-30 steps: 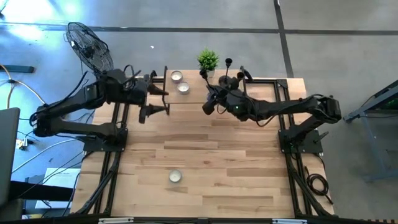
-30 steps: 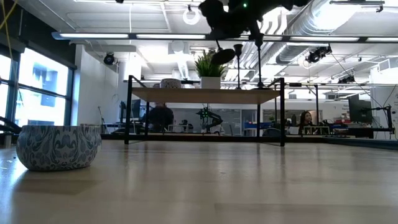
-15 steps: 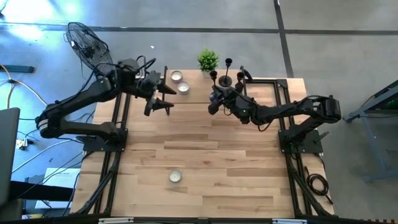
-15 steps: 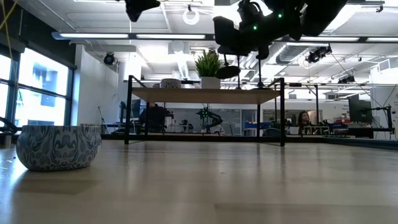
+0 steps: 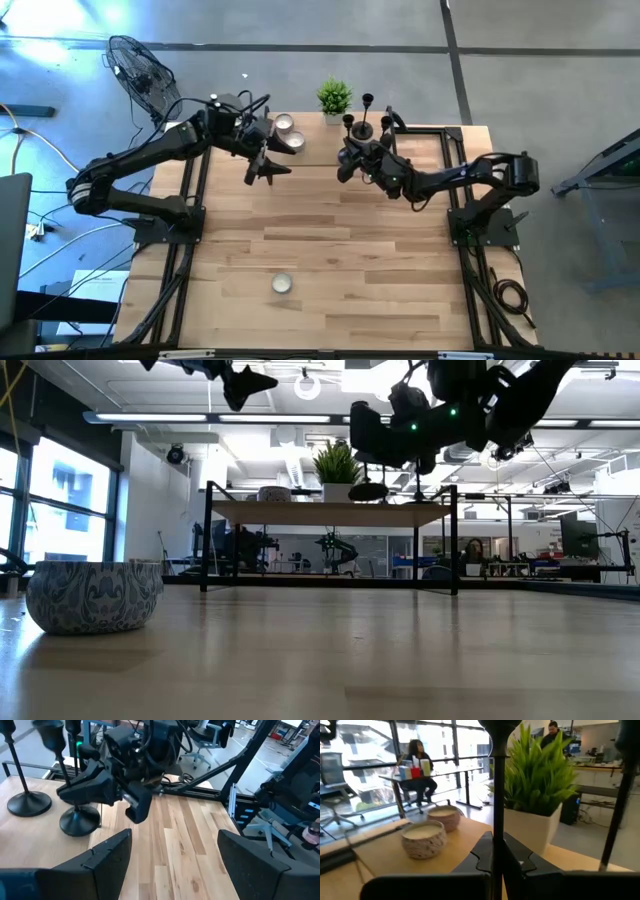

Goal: Pick & Place candle stick holders
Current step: Put the black candle holder on the shelf

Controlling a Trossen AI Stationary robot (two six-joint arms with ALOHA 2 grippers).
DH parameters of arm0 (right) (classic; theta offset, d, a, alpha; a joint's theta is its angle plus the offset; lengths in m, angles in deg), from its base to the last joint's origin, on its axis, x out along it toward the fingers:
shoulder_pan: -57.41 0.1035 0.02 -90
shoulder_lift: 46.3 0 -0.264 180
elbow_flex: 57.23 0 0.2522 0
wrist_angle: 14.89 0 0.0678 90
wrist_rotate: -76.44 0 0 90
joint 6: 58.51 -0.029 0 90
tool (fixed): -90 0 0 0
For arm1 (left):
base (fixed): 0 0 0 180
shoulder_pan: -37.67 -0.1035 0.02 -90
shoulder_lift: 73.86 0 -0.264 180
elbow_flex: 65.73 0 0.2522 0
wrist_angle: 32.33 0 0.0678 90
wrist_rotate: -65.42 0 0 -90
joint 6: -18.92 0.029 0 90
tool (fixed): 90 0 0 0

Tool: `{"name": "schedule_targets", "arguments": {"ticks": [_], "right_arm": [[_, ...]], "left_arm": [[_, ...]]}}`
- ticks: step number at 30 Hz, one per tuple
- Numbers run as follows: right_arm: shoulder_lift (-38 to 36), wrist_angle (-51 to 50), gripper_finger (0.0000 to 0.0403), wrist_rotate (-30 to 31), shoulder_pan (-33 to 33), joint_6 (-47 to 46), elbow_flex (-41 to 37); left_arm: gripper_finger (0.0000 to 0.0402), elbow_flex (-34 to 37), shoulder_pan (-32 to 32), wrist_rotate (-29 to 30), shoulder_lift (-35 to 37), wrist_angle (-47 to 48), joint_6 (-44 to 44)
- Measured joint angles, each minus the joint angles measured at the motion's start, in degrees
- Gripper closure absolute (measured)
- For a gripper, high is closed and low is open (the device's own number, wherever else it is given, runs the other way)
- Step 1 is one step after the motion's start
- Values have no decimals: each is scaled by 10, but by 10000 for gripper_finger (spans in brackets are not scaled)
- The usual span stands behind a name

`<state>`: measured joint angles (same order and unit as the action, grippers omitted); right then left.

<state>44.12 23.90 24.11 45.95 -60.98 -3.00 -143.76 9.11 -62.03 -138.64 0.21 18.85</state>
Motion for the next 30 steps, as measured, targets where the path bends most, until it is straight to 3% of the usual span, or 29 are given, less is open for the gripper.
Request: {"name": "schedule_targets", "arguments": {"ticks": [10,24,30], "right_arm": [[36,32,396,-4,-13,13,1],[36,27,395,10,-17,33,1],[38,7,362,9,-17,28,0]], "left_arm": [[113,0,-38,-13,0,-19,-4],[113,0,-38,-16,0,-24,9],[113,0,-38,-12,-4,-25,13]]}}
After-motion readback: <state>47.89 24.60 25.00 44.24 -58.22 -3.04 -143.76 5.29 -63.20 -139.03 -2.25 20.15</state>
